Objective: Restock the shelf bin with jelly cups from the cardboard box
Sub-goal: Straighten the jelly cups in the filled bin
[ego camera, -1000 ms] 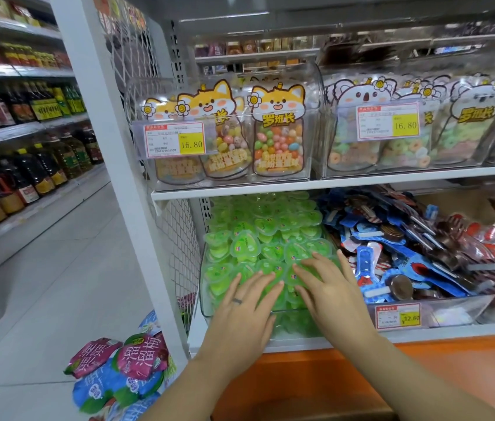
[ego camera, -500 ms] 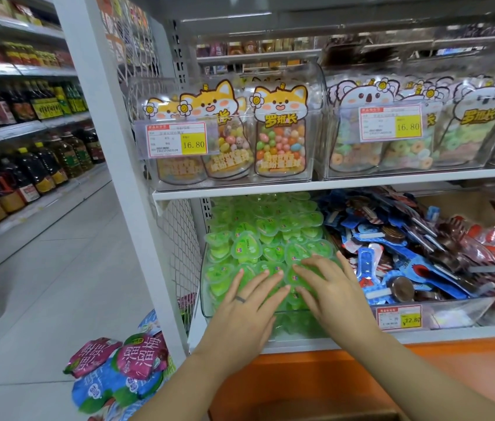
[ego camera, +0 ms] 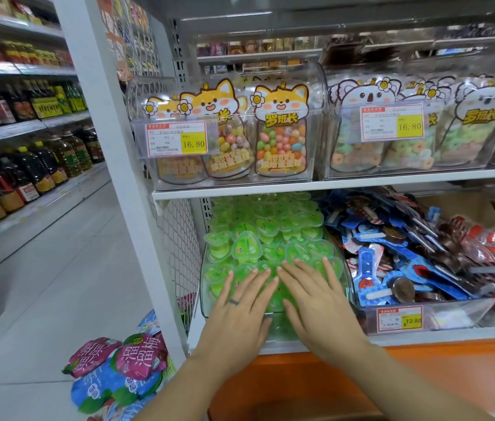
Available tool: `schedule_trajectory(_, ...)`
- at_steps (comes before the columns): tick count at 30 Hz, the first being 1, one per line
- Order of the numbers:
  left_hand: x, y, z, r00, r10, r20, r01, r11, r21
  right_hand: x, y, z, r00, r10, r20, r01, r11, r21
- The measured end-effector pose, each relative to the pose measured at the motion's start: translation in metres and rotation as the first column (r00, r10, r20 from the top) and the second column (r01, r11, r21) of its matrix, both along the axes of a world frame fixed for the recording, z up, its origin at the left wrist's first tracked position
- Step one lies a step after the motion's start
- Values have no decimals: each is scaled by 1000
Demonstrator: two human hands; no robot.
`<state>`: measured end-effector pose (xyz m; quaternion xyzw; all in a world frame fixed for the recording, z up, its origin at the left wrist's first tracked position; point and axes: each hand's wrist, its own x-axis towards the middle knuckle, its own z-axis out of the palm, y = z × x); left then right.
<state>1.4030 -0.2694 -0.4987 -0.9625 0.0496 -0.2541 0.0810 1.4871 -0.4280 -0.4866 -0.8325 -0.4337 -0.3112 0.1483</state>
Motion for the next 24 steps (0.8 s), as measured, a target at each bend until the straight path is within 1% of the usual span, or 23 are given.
schedule_trajectory(10, 6, -6, 4, 997, 67, -24, -67, 998, -1, 1, 5, 4, 999, -38, -28, 35, 995, -93)
schedule_trajectory(24, 6, -6, 6, 997, 75, -26, -75, 997, 23, -1, 3, 7, 998, -45, -42, 40, 994, -105)
